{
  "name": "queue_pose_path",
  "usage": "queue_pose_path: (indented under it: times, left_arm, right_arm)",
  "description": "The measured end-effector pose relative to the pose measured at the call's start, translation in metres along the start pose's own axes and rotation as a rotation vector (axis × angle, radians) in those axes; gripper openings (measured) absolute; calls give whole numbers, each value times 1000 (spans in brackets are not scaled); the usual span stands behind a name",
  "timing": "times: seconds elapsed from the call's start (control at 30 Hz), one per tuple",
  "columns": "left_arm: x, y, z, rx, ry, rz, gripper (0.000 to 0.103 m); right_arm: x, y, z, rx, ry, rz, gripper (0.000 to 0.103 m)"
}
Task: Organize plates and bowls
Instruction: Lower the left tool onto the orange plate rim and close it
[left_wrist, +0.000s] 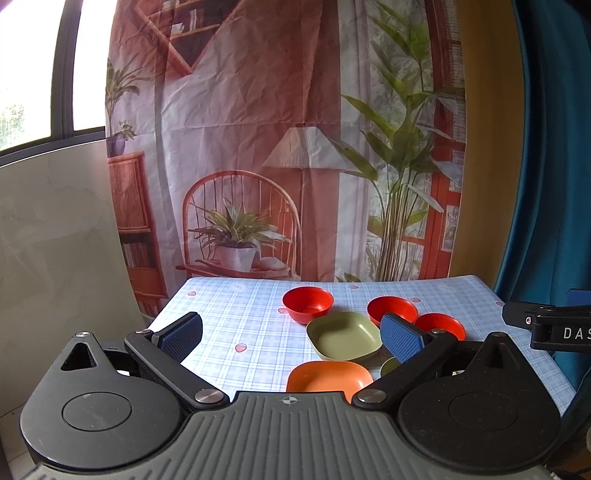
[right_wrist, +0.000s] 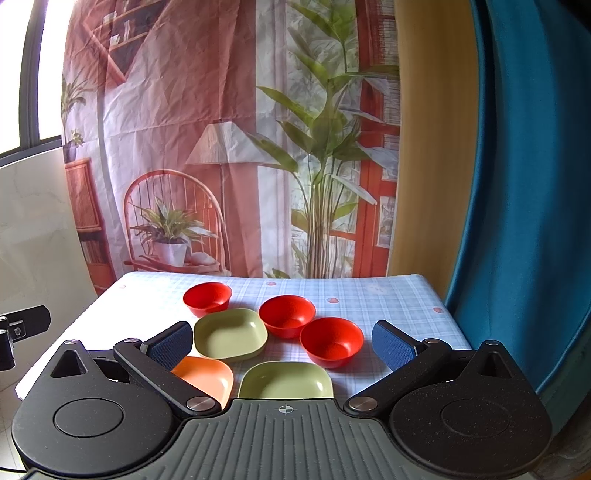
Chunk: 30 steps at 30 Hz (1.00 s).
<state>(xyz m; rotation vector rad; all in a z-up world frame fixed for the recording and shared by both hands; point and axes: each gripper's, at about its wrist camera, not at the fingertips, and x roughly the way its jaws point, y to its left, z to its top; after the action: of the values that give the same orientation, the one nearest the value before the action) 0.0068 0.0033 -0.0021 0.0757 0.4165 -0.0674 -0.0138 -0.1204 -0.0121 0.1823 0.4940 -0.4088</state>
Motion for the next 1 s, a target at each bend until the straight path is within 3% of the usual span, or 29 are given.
queue_pose_path:
  times: [0.1, 0.17, 0.3, 0.43, 0.67, 0.77, 0.9, 1.0]
  left_arm:
    - [4, 2, 5, 6, 0, -27, 103]
    - [5, 6, 13, 19, -45, -41, 103]
    - [16, 6, 29, 50, -127, -16, 103]
    - [42, 4, 36, 36, -128, 1, 102]
    - [117, -8, 13, 20, 20, 31, 99]
    - [147, -16, -9, 5, 105, 3, 90]
    - [180, -31, -35, 45, 194, -20, 85]
    - [197, -39, -49, 66, 229, -35, 84]
  right_arm:
    - [3, -5, 3, 11, -1, 22, 103]
    - [6, -6, 9, -25, -26, 48, 103]
    - [22, -8, 27, -100, -101, 40, 103]
    - [55, -21, 36, -55, -156, 75, 103]
    - [134, -30, 13, -23, -121, 11, 103]
    - [162, -32, -6, -18, -66, -10, 103]
    - [186, -36, -31, 10, 68, 55, 103]
    - [197, -34, -50, -28, 102, -19, 103]
